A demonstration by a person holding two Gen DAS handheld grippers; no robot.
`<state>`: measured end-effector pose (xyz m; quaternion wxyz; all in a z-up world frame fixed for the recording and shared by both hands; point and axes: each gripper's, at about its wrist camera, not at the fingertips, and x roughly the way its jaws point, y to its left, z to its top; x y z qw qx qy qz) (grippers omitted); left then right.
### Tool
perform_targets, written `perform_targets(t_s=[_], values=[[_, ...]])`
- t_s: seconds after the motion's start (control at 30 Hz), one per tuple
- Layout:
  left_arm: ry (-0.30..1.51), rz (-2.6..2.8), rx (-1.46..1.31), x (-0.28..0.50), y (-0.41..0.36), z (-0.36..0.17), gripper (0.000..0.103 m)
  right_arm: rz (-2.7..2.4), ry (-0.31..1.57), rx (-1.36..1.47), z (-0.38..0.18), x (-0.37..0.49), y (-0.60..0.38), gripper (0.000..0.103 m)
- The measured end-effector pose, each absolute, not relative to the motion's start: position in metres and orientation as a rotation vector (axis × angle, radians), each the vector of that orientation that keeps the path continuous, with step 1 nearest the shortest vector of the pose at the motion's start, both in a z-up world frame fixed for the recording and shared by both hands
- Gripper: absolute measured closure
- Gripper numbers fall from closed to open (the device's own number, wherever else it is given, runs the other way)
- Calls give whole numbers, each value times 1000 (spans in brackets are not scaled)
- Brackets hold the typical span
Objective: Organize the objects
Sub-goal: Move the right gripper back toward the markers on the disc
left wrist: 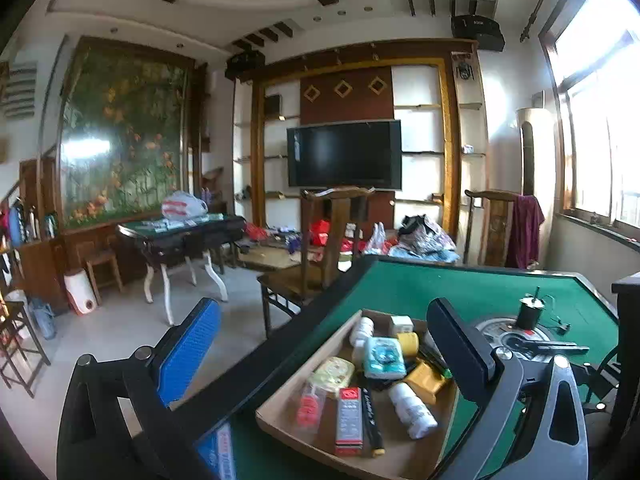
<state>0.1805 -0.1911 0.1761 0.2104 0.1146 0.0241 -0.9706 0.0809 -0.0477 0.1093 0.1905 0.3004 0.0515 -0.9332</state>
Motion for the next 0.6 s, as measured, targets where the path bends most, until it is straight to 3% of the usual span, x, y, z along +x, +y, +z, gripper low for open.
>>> perform_targets(t_s=[0.23,0.6], values=[[48,-2763,443,163,-177,171,2,-2629,133,889,106,68,-28,35],[31,-2842,762,128,-140,131,2,-2725,95,1134,75,4,47,36]])
